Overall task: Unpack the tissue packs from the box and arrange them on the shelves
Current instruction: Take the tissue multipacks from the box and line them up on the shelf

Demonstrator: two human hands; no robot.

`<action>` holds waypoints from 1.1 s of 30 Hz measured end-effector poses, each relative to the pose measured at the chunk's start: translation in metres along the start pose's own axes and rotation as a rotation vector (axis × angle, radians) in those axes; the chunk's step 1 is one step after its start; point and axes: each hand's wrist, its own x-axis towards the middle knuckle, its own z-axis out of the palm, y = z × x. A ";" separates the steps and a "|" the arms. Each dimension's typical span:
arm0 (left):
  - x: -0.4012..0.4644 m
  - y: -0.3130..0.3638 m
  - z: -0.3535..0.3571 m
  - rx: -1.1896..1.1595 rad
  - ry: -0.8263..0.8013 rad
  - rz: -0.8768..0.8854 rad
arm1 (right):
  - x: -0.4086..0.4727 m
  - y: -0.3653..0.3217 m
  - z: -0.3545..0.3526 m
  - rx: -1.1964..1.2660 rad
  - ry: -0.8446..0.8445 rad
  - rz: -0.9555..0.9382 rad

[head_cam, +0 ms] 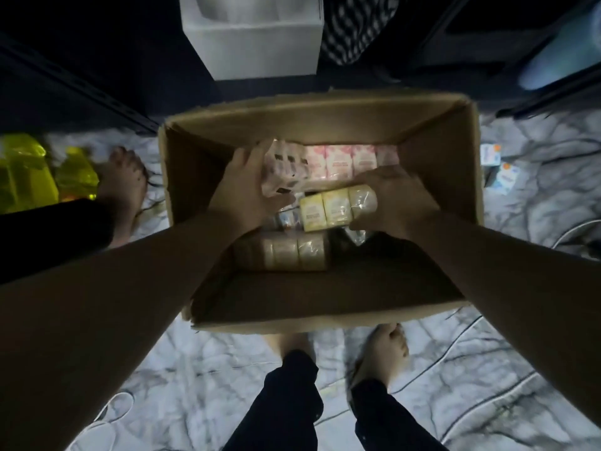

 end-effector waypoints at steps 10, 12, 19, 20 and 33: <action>0.003 0.015 -0.002 -0.052 0.109 -0.012 | -0.007 -0.001 0.003 -0.104 0.059 0.027; -0.017 0.026 -0.021 -0.104 0.098 0.047 | -0.027 -0.010 -0.015 -0.083 0.099 0.038; -0.100 0.096 -0.108 -0.146 0.172 0.138 | -0.131 -0.038 -0.112 0.017 0.154 0.050; -0.113 0.110 -0.124 -0.151 0.178 0.136 | -0.150 -0.042 -0.129 0.049 0.165 0.049; -0.301 0.296 -0.297 -0.259 0.506 0.277 | -0.391 -0.070 -0.307 0.408 0.646 -0.029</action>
